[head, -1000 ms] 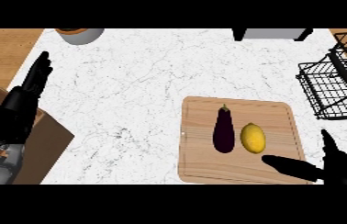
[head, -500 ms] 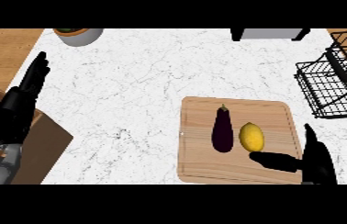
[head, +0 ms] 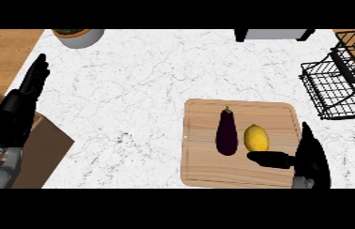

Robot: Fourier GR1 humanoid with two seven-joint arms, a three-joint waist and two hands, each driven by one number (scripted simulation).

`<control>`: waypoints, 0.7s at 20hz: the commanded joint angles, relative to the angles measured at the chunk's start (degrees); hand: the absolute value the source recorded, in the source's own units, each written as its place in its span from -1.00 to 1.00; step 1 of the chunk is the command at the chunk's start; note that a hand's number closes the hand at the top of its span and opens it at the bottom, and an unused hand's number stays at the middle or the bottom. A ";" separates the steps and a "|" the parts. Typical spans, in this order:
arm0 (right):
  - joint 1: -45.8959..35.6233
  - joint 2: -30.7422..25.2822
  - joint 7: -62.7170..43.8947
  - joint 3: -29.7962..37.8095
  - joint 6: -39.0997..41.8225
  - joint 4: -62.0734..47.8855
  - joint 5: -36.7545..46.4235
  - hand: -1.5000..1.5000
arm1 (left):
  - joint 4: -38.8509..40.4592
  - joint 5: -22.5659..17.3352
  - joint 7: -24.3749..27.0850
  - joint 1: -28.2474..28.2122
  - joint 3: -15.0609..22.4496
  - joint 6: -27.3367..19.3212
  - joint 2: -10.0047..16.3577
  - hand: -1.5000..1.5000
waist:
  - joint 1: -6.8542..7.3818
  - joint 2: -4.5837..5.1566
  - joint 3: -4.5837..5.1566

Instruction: Pick the lemon from the cutting board and place it in the tiered basket

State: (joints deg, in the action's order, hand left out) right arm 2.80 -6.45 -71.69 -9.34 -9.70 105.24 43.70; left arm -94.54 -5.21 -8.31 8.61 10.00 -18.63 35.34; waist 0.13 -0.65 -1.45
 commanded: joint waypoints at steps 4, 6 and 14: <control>-2.67 6.26 -13.46 1.06 4.74 -2.33 4.10 -1.00 | 5.88 -0.15 2.55 -2.28 1.81 -0.42 -4.63 0.00 | -0.73 1.16 1.74; -2.67 6.33 -13.53 0.26 3.68 -2.25 4.59 -1.00 | 5.53 -1.12 3.32 -3.49 0.41 0.47 -3.58 0.00 | -0.23 0.98 1.71; -4.35 6.44 -11.75 4.18 6.22 -5.48 3.97 -1.00 | 4.78 -1.39 1.54 -2.45 0.13 1.12 -3.76 0.00 | -0.54 0.87 1.60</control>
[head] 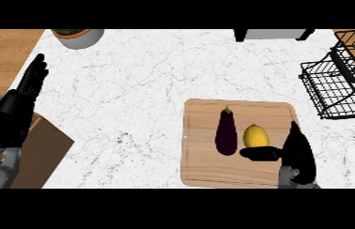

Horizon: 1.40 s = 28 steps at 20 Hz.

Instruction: Pick the lemon from the cutting board and place it in the tiered basket

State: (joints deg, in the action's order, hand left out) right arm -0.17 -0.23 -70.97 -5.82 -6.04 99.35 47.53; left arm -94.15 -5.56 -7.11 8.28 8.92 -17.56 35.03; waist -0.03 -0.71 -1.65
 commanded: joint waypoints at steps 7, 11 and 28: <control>-4.73 0.23 -11.87 0.23 -1.60 -6.25 -2.53 -1.00 | 6.54 -1.39 1.36 -1.31 -0.03 1.04 -3.28 0.00 | 0.25 1.28 1.79; -7.45 0.23 -11.80 0.69 -2.85 -8.41 -4.11 -1.00 | 2.62 -0.28 -0.70 -2.48 1.55 0.23 -3.89 0.00 | 0.90 0.95 1.70; -9.90 0.17 -6.93 -0.64 -0.75 -10.75 -8.25 1.00 | 6.80 0.06 1.27 -0.92 -0.15 1.51 -4.84 0.00 | -0.48 0.89 1.75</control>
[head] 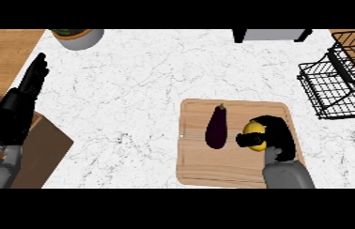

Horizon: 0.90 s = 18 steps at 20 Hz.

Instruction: Pick the lemon from the cutting board and place it in the tiered basket

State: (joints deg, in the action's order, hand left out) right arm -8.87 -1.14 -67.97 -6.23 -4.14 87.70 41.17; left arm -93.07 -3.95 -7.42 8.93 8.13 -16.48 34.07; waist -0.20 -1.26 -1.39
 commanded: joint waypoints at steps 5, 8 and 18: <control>-1.15 -4.21 14.72 -13.32 11.96 1.99 -1.57 1.00 | 3.62 -1.10 -0.47 -1.53 1.37 0.34 -3.41 0.00 | 0.81 1.55 1.47; -0.60 -7.47 25.71 -23.95 16.46 4.57 0.50 1.00 | 1.81 -1.13 -1.66 -1.38 1.51 0.48 -3.00 0.00 | 1.66 1.12 1.42; 0.95 -15.22 32.66 -11.72 10.06 32.94 -2.97 1.00 | 4.99 -0.43 1.50 -3.94 -0.20 -0.76 -4.47 0.00 | -2.65 1.01 1.51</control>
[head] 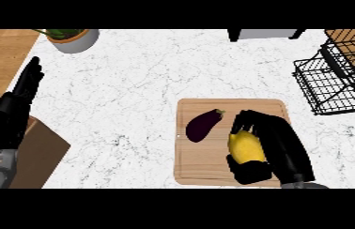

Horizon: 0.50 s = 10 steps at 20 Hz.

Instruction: Pick the lemon from the cutting board and place it in the tiered basket

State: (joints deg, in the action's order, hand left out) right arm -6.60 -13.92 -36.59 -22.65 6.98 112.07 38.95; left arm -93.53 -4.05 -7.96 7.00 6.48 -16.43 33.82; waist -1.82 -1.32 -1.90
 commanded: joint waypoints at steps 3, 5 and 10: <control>-2.47 -3.64 -0.63 8.25 -0.18 16.11 -1.65 1.00 | 4.98 1.07 0.43 -1.29 2.30 -1.51 -4.37 0.00 | -1.22 1.07 1.99; -3.40 -5.25 -0.46 13.42 0.11 18.13 -3.66 1.00 | 3.33 -0.21 -0.66 -1.14 2.03 -0.15 -4.07 0.00 | -0.52 1.17 1.94; -7.60 -10.97 -3.65 21.74 4.12 20.37 -3.73 1.00 | 3.76 1.35 -0.31 -0.42 2.22 -1.05 -4.84 0.00 | 0.01 1.38 1.99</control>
State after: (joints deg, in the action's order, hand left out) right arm -11.30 -20.84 -38.99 -7.48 8.89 130.16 35.89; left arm -94.34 -2.74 -8.36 6.93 6.52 -16.84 33.11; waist -1.66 -1.12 -1.82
